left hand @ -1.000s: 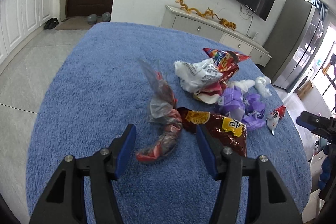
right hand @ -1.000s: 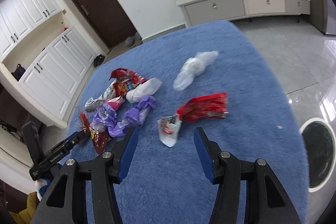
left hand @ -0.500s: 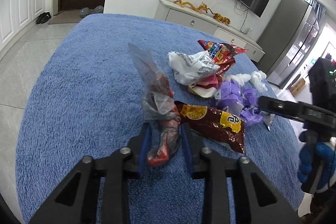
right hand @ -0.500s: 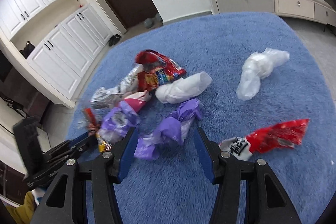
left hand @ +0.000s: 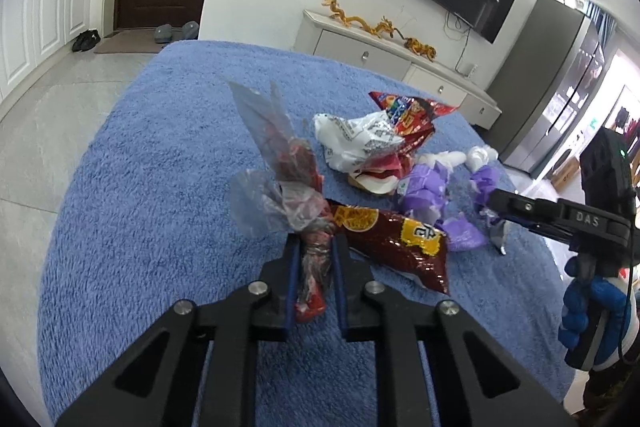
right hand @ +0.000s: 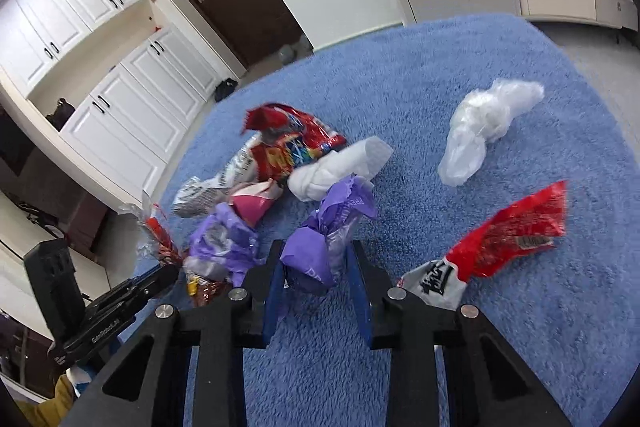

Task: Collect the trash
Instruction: 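Grasp the clear plastic bag with the left gripper while the right gripper grasps a purple wrapper, then carry the clear bag and purple wrapper in both grippers to the bin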

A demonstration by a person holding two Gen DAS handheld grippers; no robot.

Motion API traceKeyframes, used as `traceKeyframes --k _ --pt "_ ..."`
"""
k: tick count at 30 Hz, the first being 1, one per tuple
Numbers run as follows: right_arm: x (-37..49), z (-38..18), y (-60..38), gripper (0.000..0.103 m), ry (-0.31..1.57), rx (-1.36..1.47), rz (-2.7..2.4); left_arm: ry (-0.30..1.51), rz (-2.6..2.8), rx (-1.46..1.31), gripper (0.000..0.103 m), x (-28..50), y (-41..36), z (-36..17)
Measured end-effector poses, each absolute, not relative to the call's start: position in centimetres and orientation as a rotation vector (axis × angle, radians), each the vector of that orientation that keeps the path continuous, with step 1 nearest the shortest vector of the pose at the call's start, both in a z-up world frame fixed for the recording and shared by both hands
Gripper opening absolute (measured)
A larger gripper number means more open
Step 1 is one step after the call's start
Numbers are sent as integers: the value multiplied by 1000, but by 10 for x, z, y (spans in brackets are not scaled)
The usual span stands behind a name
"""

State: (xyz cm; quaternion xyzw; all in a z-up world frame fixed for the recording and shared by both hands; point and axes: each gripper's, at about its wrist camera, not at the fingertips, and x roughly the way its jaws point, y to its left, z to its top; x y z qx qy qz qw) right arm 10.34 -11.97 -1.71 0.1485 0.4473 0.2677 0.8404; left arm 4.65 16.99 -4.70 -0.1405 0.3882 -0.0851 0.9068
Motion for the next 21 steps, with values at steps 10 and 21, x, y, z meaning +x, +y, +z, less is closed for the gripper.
traceKeyframes --k 10,21 --pt "54 28 -163 29 799 321 543 729 -196 -235 14 20 148 -2" --pt "-10 71 -274 29 621 371 299 711 -390 -162 14 27 44 38"
